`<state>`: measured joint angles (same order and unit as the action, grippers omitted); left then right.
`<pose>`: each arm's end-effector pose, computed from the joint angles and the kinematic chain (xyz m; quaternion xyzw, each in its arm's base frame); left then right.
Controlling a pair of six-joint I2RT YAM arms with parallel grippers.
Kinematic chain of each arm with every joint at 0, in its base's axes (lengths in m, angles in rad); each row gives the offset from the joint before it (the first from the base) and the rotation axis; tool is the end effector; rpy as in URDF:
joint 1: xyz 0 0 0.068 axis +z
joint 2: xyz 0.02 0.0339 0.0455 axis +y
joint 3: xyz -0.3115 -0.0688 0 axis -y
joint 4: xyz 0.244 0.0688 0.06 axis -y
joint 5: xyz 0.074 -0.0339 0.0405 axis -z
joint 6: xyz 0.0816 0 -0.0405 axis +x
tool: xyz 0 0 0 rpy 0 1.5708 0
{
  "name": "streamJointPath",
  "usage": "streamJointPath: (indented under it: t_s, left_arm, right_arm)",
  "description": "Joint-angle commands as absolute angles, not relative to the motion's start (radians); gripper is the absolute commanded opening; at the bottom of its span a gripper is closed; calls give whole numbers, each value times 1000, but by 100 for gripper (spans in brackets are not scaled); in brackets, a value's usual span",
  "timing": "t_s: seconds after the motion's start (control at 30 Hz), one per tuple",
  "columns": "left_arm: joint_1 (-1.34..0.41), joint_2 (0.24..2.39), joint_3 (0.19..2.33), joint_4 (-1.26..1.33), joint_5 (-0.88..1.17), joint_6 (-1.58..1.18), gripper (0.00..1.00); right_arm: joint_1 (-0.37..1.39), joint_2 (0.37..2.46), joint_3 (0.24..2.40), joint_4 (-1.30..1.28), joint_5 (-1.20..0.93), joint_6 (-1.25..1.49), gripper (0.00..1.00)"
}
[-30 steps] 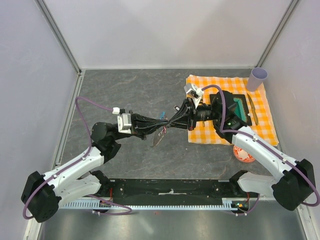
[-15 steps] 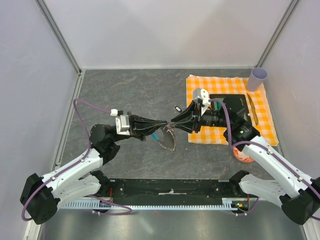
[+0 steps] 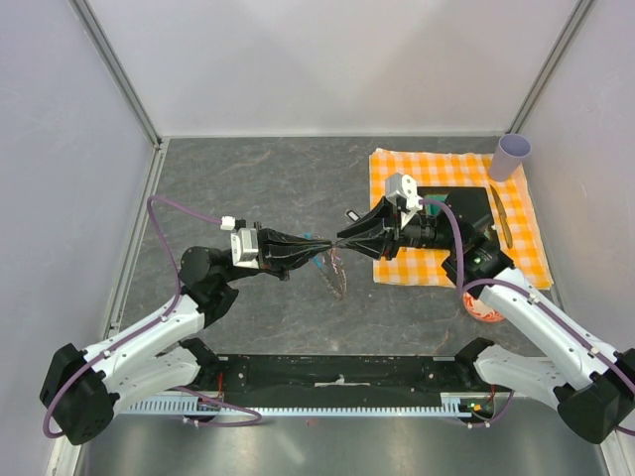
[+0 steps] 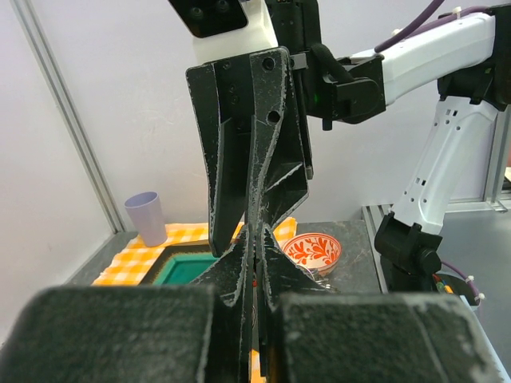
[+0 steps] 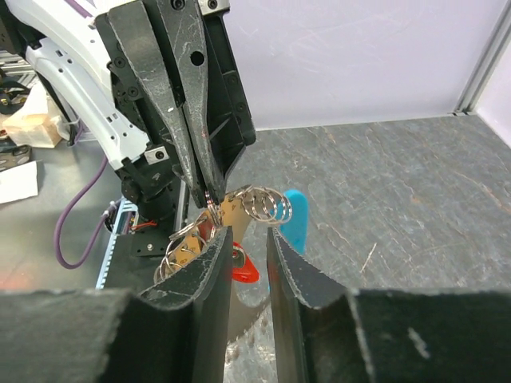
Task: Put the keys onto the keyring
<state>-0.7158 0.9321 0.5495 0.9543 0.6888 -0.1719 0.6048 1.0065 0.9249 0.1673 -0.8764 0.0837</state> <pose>0.1156 -0.1692 0.4023 0.4066 0.3547 -0.5009 0.6767 0.1513 0.1808 0.4274 -0.4598 0.5111 0.4952 0.5312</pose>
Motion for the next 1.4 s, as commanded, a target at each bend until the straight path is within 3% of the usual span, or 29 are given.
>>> streamJointPath:
  t_s: [0.0, 1.37]
  left_arm:
    - [-719, 925, 563, 1025, 672, -187, 2]
    - [-719, 919, 574, 1015, 621, -184, 2]
  right_arm:
    - [614, 1017, 937, 282, -949, 121, 30]
    - [643, 1011, 891, 201, -979, 78, 28]
